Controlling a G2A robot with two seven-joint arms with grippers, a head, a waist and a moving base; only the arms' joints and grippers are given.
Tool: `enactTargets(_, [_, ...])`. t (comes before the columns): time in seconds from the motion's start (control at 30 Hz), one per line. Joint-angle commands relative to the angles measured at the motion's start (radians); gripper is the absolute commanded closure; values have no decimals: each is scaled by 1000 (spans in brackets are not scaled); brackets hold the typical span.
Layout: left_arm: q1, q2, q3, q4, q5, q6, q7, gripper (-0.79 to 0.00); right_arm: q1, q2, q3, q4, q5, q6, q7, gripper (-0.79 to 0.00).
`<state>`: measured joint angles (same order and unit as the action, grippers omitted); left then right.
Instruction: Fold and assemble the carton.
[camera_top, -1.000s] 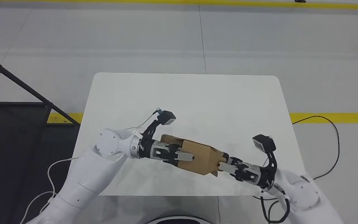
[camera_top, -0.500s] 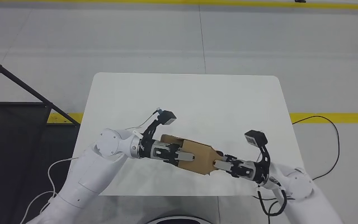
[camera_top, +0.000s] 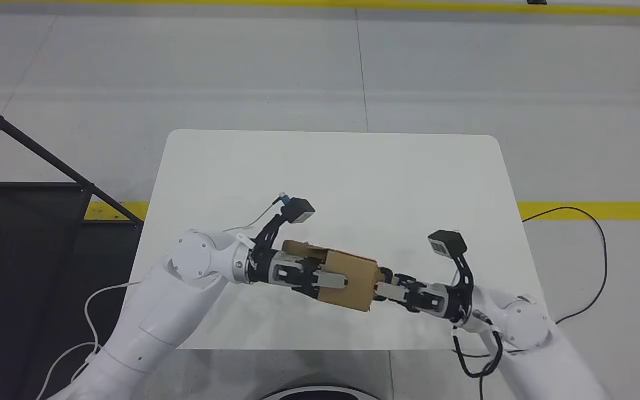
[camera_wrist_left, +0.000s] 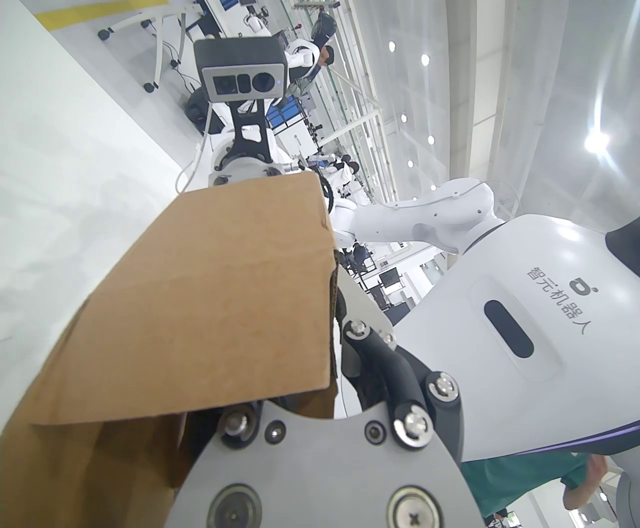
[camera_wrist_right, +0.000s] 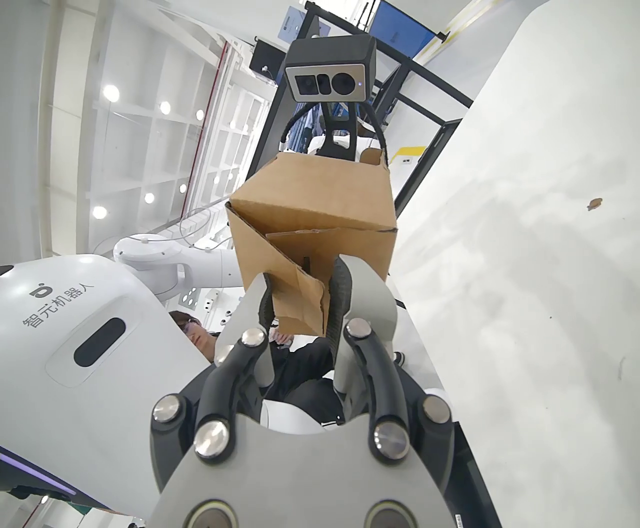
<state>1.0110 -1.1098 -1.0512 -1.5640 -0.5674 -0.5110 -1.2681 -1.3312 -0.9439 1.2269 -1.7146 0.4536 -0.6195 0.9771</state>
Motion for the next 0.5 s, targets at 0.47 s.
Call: enactTargets(0.47, [-6, -1, 3, 4, -3, 4, -2, 0, -1, -8, -6, -22, -96, -6, -55, -302])
